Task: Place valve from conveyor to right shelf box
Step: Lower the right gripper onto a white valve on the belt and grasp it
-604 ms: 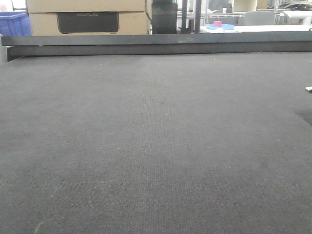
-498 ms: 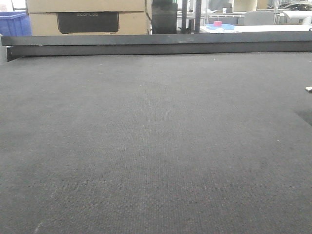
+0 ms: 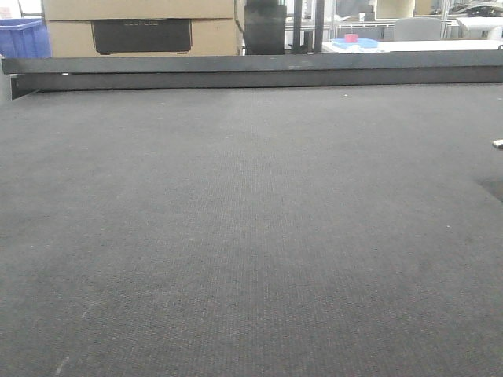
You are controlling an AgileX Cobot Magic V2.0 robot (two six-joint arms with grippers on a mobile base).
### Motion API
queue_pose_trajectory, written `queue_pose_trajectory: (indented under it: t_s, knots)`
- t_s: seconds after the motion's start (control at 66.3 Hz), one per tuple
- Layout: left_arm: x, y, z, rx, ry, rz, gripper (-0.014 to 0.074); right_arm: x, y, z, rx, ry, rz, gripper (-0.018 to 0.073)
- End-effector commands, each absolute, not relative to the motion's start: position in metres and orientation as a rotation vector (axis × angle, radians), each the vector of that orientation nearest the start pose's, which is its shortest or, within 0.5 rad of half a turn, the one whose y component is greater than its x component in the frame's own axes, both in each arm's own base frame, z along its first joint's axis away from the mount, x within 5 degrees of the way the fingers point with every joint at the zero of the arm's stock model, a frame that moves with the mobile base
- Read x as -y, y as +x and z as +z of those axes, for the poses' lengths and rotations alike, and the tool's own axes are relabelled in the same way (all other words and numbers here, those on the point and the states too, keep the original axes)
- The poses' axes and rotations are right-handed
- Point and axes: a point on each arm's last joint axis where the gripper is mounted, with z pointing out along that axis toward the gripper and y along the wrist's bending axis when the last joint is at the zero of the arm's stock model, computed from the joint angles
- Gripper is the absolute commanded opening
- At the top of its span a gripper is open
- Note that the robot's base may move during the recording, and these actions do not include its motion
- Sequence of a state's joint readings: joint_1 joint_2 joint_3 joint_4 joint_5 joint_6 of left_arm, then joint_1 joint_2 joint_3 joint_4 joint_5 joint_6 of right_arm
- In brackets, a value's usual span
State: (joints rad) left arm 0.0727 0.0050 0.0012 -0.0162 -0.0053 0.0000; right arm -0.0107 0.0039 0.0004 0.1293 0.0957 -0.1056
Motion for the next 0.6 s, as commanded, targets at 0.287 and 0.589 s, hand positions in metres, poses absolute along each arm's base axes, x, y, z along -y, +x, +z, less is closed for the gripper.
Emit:
queue_pose_trajectory:
  t_s: [0.287,0.589]
  knots:
    - [-0.004,0.052,0.232,-1.267,-0.062,0.052,-0.0111,0.003,0.054,0.225,-1.356,0.052,0.005,-0.0154]
    - [-0.003,0.039,0.309,-1.307,-0.059,0.049,-0.0079,-0.002,0.029,0.318,-1.328,0.014,0.033,-0.0039]
